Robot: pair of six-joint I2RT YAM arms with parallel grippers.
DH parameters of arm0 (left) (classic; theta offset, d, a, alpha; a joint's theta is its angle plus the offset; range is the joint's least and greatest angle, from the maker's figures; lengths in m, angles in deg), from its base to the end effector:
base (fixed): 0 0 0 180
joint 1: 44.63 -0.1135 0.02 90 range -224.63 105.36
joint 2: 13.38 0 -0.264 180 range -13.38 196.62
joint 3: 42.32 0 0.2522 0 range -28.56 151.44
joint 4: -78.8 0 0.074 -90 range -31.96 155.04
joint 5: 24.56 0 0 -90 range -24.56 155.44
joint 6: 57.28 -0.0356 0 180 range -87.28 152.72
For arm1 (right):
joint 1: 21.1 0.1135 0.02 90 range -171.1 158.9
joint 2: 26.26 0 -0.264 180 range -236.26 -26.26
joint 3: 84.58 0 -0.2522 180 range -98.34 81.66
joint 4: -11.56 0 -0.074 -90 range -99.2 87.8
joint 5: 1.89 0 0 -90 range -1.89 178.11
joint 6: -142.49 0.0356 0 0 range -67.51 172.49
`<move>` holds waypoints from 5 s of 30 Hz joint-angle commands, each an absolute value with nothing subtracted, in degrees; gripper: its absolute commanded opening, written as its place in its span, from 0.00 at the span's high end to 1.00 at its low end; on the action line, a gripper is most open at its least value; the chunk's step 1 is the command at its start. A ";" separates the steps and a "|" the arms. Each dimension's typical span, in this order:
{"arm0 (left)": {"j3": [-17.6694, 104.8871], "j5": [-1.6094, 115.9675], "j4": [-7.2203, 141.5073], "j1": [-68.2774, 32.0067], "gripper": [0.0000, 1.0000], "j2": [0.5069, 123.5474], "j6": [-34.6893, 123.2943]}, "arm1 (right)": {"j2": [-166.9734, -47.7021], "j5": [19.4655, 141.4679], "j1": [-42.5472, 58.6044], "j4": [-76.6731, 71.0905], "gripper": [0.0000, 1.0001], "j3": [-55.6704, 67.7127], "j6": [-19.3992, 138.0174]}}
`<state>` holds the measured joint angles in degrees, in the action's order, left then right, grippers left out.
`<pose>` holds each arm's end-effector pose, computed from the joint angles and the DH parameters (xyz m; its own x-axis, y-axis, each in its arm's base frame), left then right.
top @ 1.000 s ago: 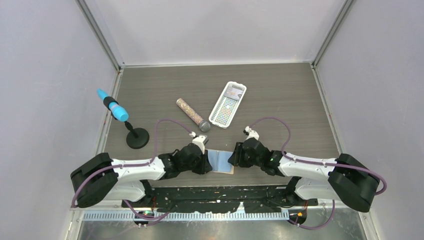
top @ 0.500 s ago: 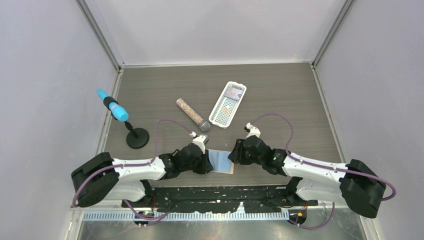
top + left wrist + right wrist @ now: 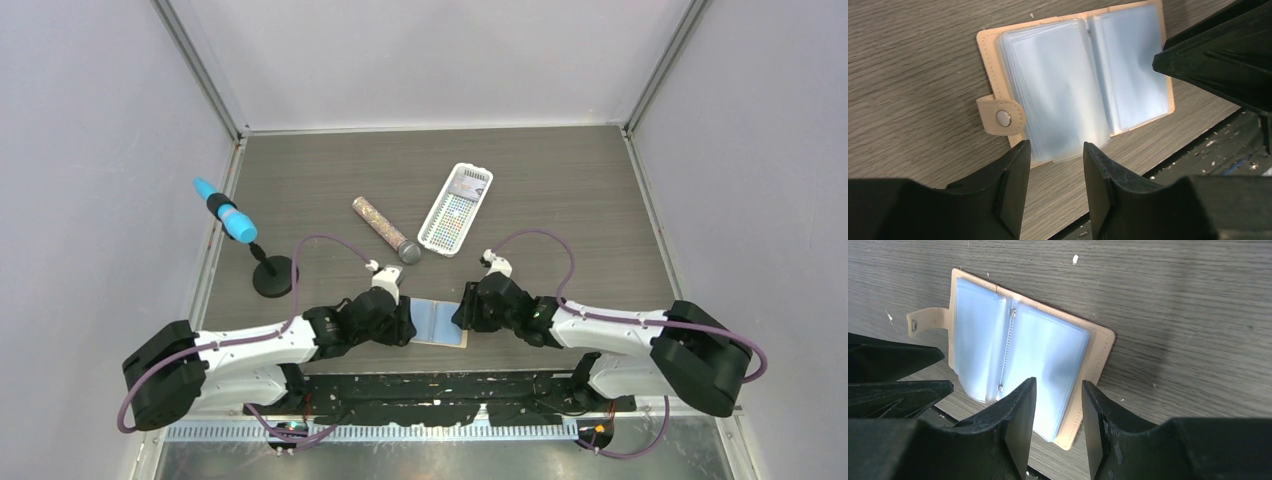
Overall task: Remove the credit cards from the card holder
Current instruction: Remove the credit card from the card holder.
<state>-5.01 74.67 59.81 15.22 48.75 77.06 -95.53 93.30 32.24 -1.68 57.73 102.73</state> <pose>0.1075 -0.1738 0.1655 -0.8046 0.0117 -0.5937 0.3258 0.8445 -0.4249 0.1334 0.1738 0.1512 -0.8539 0.1350 -0.5027 -0.1629 0.8479 0.5045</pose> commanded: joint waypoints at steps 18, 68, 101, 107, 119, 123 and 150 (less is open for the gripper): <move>-5.02 71.22 64.74 14.69 0.69 54.80 76.42 | -101.96 90.96 32.78 9.96 0.73 56.97 103.81; -2.10 69.40 71.80 13.55 0.36 58.71 74.21 | -84.06 97.55 31.52 -14.14 0.36 50.66 91.15; -5.88 68.61 71.56 13.55 1.00 48.51 74.91 | -103.43 97.91 41.62 -4.55 0.33 45.76 95.89; -6.06 68.82 70.78 13.55 1.00 47.63 74.87 | -105.21 98.11 41.82 -5.54 0.37 45.93 95.74; -6.05 69.68 69.65 13.55 1.00 48.34 74.65 | -100.27 101.38 41.83 -8.80 0.44 46.35 95.44; -6.06 70.06 68.85 13.54 1.00 47.80 74.56 | -99.31 102.20 41.79 -9.66 0.44 46.70 95.21; -6.26 69.49 68.77 13.55 1.00 46.70 74.90 | -88.99 108.71 40.76 -18.70 0.44 44.84 91.20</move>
